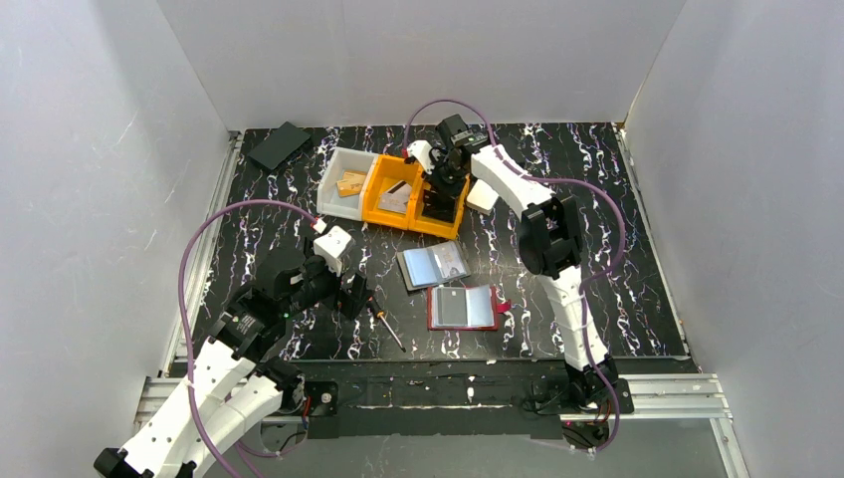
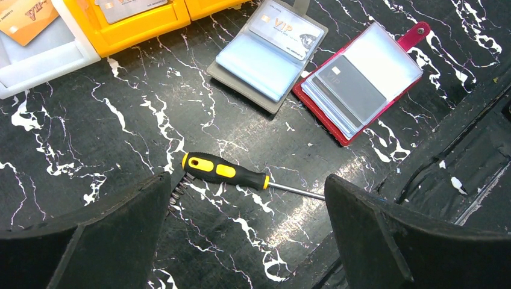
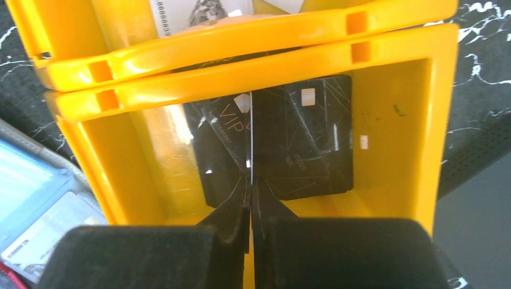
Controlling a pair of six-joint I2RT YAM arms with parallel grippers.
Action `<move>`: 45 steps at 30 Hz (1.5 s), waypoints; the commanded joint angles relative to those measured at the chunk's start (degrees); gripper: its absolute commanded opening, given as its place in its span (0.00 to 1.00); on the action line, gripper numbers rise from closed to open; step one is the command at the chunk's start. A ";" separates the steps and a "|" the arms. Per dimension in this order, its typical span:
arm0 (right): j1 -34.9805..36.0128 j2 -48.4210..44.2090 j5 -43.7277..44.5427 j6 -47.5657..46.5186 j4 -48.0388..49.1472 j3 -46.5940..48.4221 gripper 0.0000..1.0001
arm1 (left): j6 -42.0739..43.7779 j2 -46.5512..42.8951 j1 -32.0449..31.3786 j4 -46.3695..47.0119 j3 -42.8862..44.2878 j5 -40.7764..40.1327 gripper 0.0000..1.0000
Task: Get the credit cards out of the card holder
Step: Place the credit card in the storage box, then remove the credit card from the card holder.
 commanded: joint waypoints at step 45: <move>-35.66 -74.53 -43.31 12.19 26.54 -85.00 0.98 | -45.68 16.75 -24.48 23.74 -7.47 -9.68 0.98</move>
